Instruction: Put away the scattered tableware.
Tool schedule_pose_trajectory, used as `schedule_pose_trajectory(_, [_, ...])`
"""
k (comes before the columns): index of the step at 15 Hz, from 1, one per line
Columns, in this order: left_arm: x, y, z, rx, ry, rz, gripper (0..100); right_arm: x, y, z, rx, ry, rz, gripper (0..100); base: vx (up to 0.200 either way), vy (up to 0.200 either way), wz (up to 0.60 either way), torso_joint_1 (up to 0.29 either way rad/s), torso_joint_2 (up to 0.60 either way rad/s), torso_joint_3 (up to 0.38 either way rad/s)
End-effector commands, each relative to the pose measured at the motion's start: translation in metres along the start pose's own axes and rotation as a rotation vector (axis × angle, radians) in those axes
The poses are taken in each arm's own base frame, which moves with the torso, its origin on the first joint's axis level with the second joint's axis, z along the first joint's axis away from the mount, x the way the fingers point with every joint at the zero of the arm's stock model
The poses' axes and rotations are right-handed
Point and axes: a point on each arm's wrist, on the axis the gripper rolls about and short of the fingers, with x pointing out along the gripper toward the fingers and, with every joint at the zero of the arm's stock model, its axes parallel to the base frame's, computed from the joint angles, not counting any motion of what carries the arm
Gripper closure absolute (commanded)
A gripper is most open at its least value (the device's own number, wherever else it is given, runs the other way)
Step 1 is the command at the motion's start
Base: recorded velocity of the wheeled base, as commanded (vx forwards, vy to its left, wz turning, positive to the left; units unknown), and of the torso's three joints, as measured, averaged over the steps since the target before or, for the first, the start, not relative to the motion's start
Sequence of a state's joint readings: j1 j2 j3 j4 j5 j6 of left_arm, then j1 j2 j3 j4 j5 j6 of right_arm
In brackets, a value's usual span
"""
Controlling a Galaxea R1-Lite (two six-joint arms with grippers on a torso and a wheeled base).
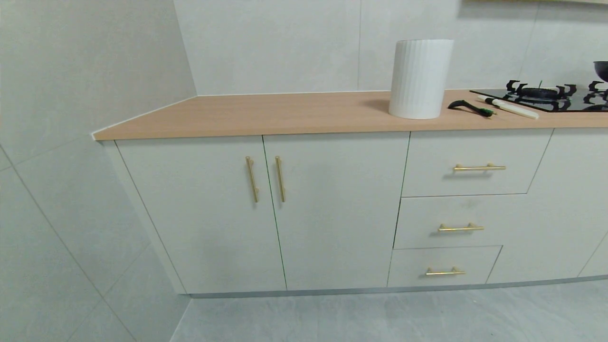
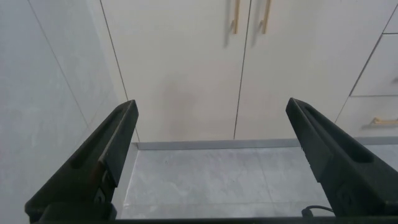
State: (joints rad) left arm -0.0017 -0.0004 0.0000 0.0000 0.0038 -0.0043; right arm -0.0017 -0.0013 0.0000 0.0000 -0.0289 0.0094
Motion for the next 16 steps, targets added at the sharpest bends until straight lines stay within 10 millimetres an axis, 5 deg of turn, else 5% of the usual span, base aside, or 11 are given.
schedule_pose_trajectory(1, [0.0000,0.0000,0.0000,0.000,0.000,0.001,0,0.0002,0.0000,0.0001,0.000,0.003,0.000,0,0.000,-0.200,0.00,-0.002,0.01,0.007])
schedule_pose_trajectory(11, [0.0000,0.0000,0.0000,-0.002,0.000,0.001,0,0.0001,0.0000,0.0000,0.003,0.001,0.000,0,0.000,-0.200,0.00,0.005,0.00,0.002])
schedule_pose_trajectory(16, [0.0000,0.0000,0.0000,-0.002,0.000,0.001,0,0.0001,0.0000,0.0000,0.001,0.001,0.000,0,0.000,0.000,0.00,0.000,0.00,0.000])
